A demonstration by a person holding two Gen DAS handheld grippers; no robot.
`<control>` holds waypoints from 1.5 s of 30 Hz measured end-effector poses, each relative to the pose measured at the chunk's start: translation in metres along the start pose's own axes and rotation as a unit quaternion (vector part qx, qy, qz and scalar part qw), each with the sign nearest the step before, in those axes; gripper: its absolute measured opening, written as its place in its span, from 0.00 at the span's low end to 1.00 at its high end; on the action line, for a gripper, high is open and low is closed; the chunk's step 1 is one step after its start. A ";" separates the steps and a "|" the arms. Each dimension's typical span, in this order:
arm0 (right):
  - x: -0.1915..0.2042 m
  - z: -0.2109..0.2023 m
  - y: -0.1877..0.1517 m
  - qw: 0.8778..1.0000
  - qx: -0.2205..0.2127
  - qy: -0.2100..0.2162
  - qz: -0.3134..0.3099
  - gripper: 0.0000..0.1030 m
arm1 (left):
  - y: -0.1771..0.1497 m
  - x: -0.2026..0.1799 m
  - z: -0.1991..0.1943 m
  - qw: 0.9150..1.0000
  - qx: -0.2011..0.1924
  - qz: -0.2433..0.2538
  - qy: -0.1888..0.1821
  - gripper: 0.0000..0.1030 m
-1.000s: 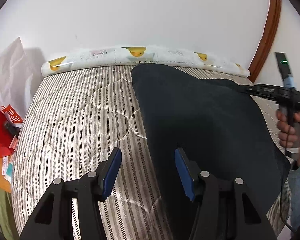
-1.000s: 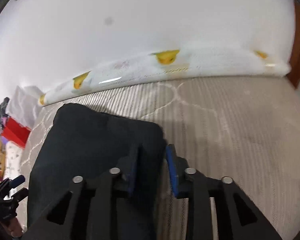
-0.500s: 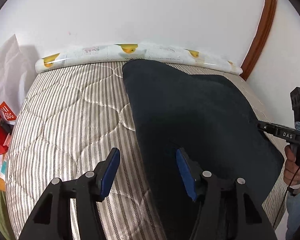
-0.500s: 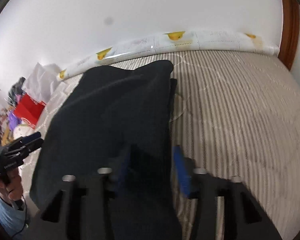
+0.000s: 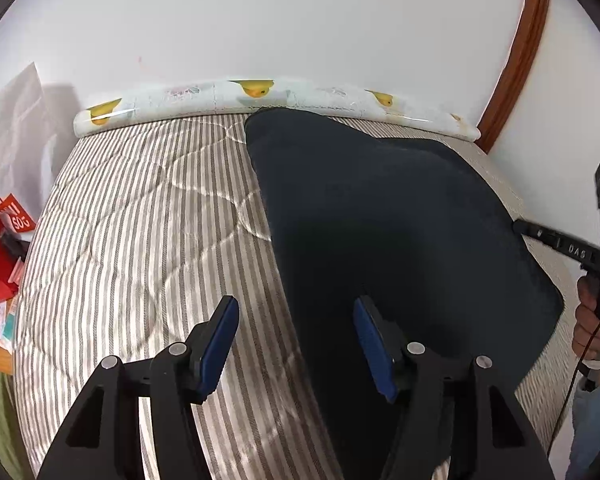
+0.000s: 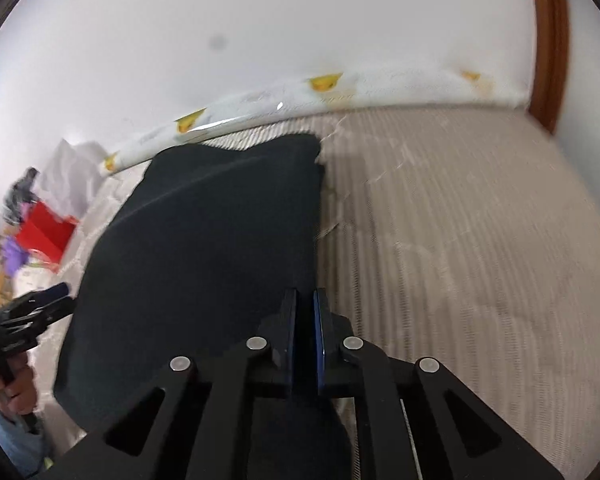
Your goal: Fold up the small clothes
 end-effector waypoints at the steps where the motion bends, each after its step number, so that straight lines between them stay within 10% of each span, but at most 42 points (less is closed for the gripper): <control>1: 0.003 -0.008 0.001 1.000 -0.012 -0.016 -0.006 0.10 | -0.003 -0.003 -0.003 1.000 0.000 0.000 -0.005 0.56; 15: 0.036 -0.015 -0.056 0.991 -0.002 -0.072 -0.112 0.20 | -0.027 -0.029 -0.021 1.000 -0.006 -0.007 0.020 0.58; 45: 0.059 -0.045 -0.099 0.994 -0.038 -0.064 -0.076 0.36 | -0.070 -0.048 -0.030 0.998 -0.025 -0.007 0.053 0.64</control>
Point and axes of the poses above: each gripper's, at about its wrist camera, not at the fingertips, and z roughly the way its jaws point, x to its left, y to its top, the point moved 7 cm from there along z, roughly the way its jaws point, and after that the axes turned 5 degrees about x, right-handed, at the moved point
